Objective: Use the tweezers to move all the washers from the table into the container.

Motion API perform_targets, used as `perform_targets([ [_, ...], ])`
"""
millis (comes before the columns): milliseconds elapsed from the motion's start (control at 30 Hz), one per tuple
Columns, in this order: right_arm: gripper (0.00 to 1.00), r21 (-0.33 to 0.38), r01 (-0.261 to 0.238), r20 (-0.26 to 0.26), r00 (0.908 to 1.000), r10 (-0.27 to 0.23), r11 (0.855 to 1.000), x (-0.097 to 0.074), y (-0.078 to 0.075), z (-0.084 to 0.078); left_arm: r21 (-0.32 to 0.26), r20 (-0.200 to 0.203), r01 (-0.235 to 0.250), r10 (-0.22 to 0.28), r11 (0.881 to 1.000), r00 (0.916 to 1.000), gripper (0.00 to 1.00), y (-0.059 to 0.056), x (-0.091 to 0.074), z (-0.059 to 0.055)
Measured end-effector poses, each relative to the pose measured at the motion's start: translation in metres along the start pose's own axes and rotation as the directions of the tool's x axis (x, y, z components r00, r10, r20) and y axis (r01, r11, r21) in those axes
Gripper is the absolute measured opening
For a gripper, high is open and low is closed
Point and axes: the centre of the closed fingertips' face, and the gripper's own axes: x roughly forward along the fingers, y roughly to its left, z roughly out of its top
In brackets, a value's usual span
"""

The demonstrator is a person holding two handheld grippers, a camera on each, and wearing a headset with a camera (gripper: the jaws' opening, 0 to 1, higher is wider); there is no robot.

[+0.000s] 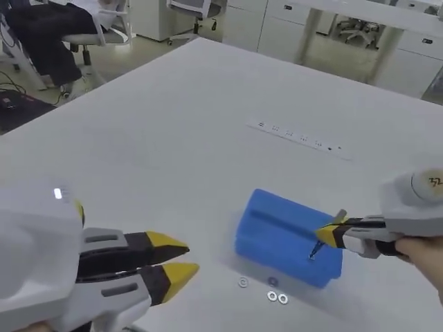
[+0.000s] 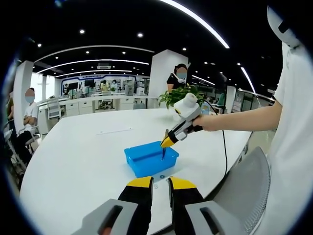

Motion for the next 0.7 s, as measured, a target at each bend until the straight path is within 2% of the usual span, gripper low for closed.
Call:
perform_targets([
  [200,0.03,0.008,-0.003,0.002,1.0,0.003,1.0,0.0,0.003,0.005,0.007,0.002,0.006,-0.006,1.0,1.0,0.1,-0.002,0.0,0.002],
  [333,0.03,0.01,-0.036,0.065,0.9972,0.035,0.999,-0.011,0.019,0.024,-0.006,0.006,-0.006,0.006,1.0,1.0,0.1,0.0,-0.003,-0.001],
  [500,0.02,0.011,-0.101,0.128,0.9869,0.099,0.995,-0.025,0.049,0.036,-0.016,0.011,-0.013,0.013,1.0,0.9999,0.1,0.002,-0.005,-0.002],
  [600,0.02,0.026,-0.148,0.14,0.9797,0.143,0.989,-0.028,0.066,0.035,-0.017,0.018,-0.015,0.015,1.0,0.9997,0.11,0.002,-0.004,-0.001],
  [700,0.02,0.015,-0.17,0.114,0.9792,0.168,0.985,-0.022,0.078,0.024,-0.018,0.027,-0.012,0.012,1.0,0.9996,0.14,0.002,-0.002,0.001],
])
